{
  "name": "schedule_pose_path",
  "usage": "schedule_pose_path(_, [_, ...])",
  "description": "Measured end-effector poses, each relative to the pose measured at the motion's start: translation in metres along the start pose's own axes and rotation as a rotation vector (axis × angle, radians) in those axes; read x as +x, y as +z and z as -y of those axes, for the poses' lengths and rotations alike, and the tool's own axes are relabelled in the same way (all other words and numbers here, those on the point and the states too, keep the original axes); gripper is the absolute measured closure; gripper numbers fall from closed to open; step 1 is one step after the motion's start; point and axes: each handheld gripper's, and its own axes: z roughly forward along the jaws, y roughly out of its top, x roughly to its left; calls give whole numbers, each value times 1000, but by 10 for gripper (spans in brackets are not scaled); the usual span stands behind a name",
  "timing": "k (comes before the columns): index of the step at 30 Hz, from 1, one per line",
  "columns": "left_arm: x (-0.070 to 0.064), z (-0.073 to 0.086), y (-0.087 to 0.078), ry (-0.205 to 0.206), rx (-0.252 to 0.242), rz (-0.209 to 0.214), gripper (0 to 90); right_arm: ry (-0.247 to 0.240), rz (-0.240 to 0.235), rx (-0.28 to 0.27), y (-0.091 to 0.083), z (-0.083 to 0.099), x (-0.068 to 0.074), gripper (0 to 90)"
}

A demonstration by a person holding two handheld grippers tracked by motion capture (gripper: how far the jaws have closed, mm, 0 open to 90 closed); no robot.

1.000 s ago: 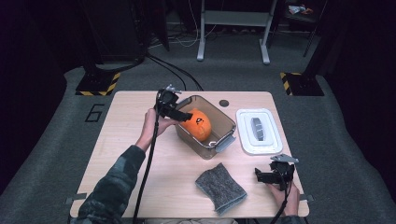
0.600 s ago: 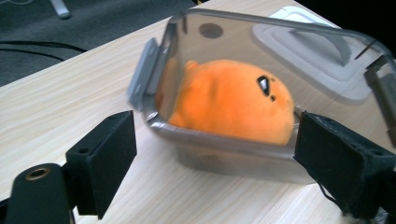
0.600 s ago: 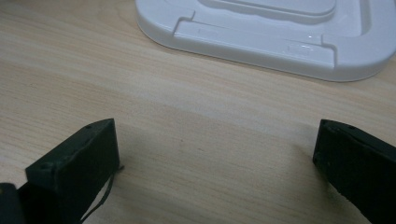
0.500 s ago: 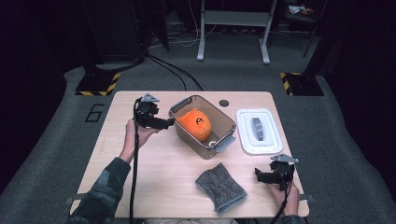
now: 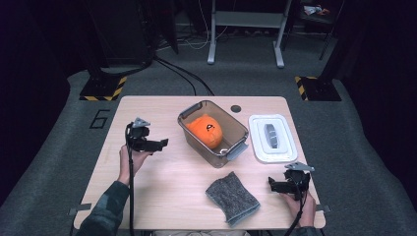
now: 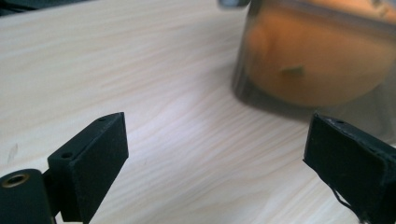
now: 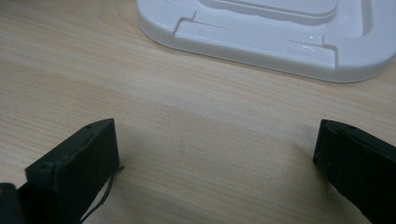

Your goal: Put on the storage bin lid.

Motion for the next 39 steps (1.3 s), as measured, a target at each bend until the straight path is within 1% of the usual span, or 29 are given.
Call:
schedule_pose_path(2, [5, 14, 7, -23, 8, -4, 61, -1, -2, 1, 0, 0, 0, 0])
schedule_pose_path(3, [9, 20, 11, -30, 25, -3, 61, -1, -3, 1, 0, 0, 0, 0])
schedule_pose_path(4, [11, 26, 15, -32, 43, -18, 61, 3, -4, 0, 0, 0, 0, 0])
schedule_pose_path(6, [16, 36, 21, -36, 59, -30, 60, 0, -6, 0, 0, 0, 0, 0])
schedule_pose_path(7, [18, 41, 24, -31, 64, -45, 60, 1, -7, 1, 0, -1, 0, 0])
schedule_pose_path(8, [19, 45, 27, -40, 68, -54, 60, -5, -13, 2, 0, -1, -1, 0])
schedule_pose_path(9, [21, 49, 29, -42, 76, -49, 60, -7, -15, 7, 0, -1, -1, 0])
schedule_pose_path(10, [21, 49, 29, -42, 76, -49, 60, -7, -15, 7, 0, -1, -1, 0])
schedule_pose_path(11, [21, 54, 33, -41, 75, -61, 60, -7, -15, 6, 0, -1, -1, 0])
schedule_pose_path(12, [21, 56, 34, -31, 83, -67, 60, -9, -17, 6, 0, -1, -2, 0])
schedule_pose_path(13, [22, 60, 38, -4, 91, -78, 62, -19, -18, 1, 0, -1, -2, 0])
schedule_pose_path(14, [22, 60, 38, -4, 91, -78, 60, -19, -18, 1, 0, -1, -2, 0])
schedule_pose_path(15, [22, 62, 39, 8, 75, -89, 60, -31, -28, 1, 1, -1, -3, 0])
schedule_pose_path(17, [22, 62, 40, 36, 84, -101, 64, -39, -41, 7, 1, -2, -4, 0])
schedule_pose_path(18, [22, 62, 40, 36, 84, -101, 60, -39, -41, 7, 1, -2, -4, 0])
schedule_pose_path(19, [22, 62, 42, 44, 73, -108, 53, -55, -48, 7, 2, -2, -5, 0])
schedule_pose_path(21, [21, 62, 42, 50, 76, -108, 45, -52, -49, 10, 1, -3, -6, 0])
schedule_pose_path(22, [22, 62, 42, 50, 75, -106, 45, -59, -57, 17, 1, -3, -7, 0])
schedule_pose_path(23, [22, 61, 41, 60, 96, -94, 38, -59, -58, 21, 1, -3, -7, 0])
schedule_pose_path(24, [21, 61, 43, 69, 93, -86, 12, -54, -54, 27, 0, -3, -7, 0])
schedule_pose_path(25, [20, 61, 44, 71, 89, -85, 0, -60, -54, 32, 0, -4, -8, 0])
schedule_pose_path(28, [19, 60, 44, 69, 100, -78, 0, -43, -47, 39, 0, -7, -10, 30])
schedule_pose_path(30, [19, 60, 45, 69, 97, -82, 1, -32, -49, 40, -1, -10, -11, 24])
schedule_pose_path(31, [19, 60, 44, 75, 104, -81, 1, -20, -43, 24, -3, -17, -13, 28])
schedule_pose_path(32, [19, 60, 44, 75, 104, -81, 1, -20, -43, 24, -3, -17, -13, 28])
schedule_pose_path(33, [19, 60, 44, 75, 103, -82, 1, -34, -31, 30, -5, -28, -15, 24])
schedule_pose_path(34, [19, 60, 44, 75, 103, -82, 1, -34, -31, 30, -5, -28, -15, 24])
schedule_pose_path(35, [19, 60, 44, 74, 102, -82, 1, -37, -21, 36, -5, -40, -17, 23])
schedule_pose_path(39, [19, 60, 44, 72, 102, -83, 1, -14, -28, 38, -1, -63, -23, 25])
